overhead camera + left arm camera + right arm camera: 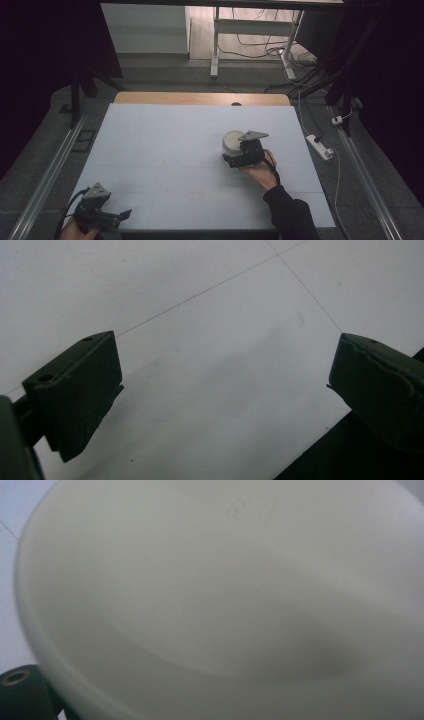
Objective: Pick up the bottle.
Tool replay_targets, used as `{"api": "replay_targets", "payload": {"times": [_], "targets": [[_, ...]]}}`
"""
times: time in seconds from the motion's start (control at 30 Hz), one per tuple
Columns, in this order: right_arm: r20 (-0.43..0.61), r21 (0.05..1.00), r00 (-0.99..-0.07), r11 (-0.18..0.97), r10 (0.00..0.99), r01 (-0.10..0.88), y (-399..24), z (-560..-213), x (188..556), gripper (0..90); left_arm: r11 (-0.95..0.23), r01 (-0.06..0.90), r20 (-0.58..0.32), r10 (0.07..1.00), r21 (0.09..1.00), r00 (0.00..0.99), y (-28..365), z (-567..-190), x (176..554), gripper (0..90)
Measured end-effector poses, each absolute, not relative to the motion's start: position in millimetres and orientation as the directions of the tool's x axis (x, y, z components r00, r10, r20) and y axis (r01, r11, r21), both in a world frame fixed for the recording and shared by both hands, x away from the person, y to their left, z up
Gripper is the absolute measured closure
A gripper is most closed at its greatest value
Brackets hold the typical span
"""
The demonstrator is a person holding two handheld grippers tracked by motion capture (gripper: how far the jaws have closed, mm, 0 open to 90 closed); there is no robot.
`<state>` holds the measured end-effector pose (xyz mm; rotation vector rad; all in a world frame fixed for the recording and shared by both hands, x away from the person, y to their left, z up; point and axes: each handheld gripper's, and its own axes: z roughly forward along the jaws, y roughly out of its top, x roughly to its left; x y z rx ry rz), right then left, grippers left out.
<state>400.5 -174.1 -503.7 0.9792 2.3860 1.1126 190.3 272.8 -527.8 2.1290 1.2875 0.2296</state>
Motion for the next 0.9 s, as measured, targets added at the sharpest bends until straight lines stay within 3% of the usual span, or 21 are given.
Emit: {"api": "replay_targets", "payload": {"times": [0.9], "targets": [[-0.041,0.781,-0.742,0.485,0.669,0.394,-165.7,-492.3,382.7,6.3,-0.324,0.731,-0.167,0.843,0.600,0.511,273.0,-527.5,190.0,1.5]]}}
